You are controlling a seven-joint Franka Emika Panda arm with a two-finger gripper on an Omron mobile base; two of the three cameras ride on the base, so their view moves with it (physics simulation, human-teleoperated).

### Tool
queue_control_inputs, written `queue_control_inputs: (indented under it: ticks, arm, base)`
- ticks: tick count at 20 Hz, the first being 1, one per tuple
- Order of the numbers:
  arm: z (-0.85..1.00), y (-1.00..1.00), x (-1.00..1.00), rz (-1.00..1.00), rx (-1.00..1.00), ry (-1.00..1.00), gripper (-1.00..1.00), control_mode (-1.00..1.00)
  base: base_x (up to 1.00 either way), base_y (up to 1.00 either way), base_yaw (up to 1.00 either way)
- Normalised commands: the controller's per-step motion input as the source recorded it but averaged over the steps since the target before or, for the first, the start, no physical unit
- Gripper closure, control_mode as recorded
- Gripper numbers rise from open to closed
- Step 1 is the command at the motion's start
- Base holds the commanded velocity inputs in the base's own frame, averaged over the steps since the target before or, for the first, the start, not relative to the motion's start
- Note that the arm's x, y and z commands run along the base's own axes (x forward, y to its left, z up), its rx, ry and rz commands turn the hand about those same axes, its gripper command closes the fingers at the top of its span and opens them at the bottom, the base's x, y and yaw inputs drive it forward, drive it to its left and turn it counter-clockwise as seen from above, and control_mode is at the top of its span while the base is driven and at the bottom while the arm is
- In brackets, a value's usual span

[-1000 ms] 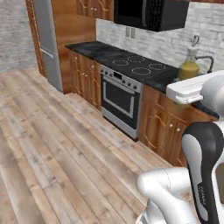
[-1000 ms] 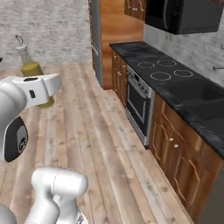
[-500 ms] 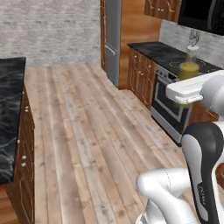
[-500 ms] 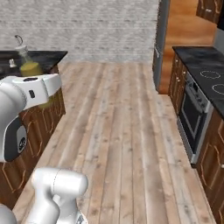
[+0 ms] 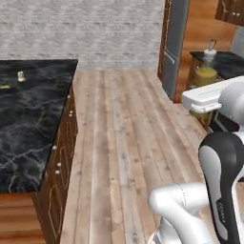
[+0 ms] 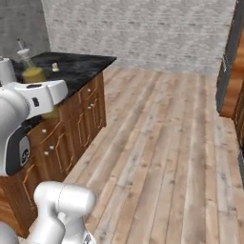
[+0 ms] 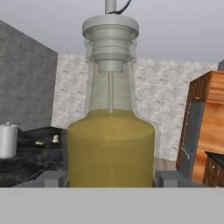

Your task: Move the oil and vinegar bottle and syrup bottle from the cabinet to the dining counter.

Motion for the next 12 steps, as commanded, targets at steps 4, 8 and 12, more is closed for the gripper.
queue_control_inputs:
  ticks: [4, 8, 12]
  arm:
    - [0.0, 0.0, 0.0, 0.0, 0.0, 0.0, 1.0, 1.0]
    - [0.0, 0.0, 0.0, 0.0, 0.0, 0.0, 1.0, 1.0]
    - [0.0, 0.0, 0.0, 0.0, 0.0, 0.0, 1.0, 1.0]
  base:
    - [-0.24, 0.07, 0.48]
    - [-0.25, 0.47, 0.43]
    - [-0.02, 0.74, 0.38]
